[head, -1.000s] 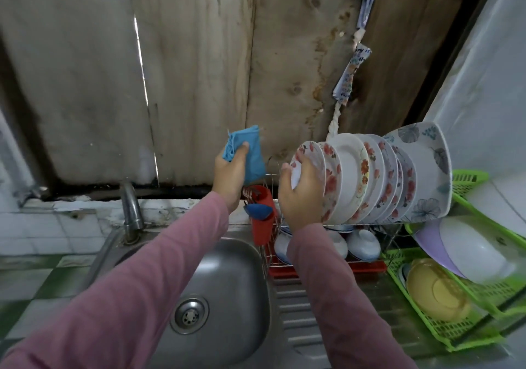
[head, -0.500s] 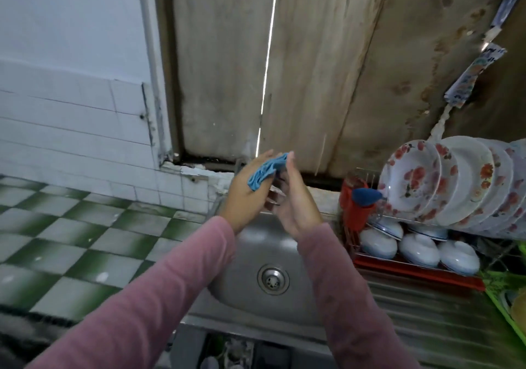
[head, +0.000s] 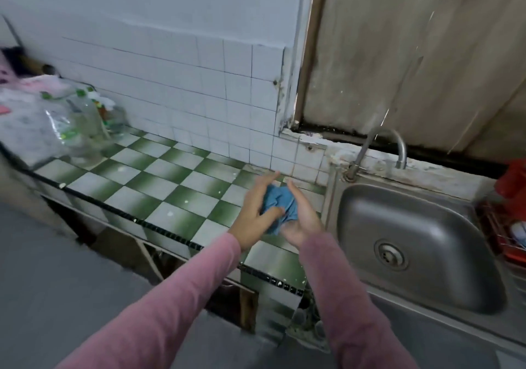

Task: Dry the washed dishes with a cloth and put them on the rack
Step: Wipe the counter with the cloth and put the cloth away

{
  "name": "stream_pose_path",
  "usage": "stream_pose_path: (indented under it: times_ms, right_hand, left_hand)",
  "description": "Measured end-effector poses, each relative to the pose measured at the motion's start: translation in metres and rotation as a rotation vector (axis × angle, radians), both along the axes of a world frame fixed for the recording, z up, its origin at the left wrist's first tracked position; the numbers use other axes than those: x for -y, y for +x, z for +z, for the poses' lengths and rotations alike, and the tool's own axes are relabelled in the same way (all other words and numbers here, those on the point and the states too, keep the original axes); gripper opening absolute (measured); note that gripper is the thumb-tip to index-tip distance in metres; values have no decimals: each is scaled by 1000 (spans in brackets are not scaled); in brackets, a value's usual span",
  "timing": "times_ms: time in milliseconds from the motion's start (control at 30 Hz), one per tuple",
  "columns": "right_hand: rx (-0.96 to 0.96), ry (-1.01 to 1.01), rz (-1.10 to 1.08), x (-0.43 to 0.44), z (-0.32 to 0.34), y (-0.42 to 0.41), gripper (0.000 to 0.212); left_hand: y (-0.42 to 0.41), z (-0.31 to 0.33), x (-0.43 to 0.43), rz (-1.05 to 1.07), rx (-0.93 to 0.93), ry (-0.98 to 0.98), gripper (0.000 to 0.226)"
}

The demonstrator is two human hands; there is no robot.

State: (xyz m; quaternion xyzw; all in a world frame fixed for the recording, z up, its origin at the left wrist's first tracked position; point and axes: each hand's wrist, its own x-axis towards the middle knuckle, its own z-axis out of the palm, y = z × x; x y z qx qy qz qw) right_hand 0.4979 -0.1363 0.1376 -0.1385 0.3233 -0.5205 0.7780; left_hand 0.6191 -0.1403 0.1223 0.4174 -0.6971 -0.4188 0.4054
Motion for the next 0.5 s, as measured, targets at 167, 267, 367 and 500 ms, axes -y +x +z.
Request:
stream_pose_path:
  times_ms: [167,267,367,500]
  right_hand:
    - [-26,116,-23,18,-20,42,51]
    - [6,117,-4,34,-29,59,52]
    - [-3,98,34,58,-34,70,46]
    - [-61,89,30,101,-45,74,46]
  left_hand:
    - [39,-20,22,260,-122,299,79]
    - [54,-33,38,236,-193,377,61]
    - [71,-48,64,245,-267,457,46]
    - [89,-62,112,397,-417,672,24]
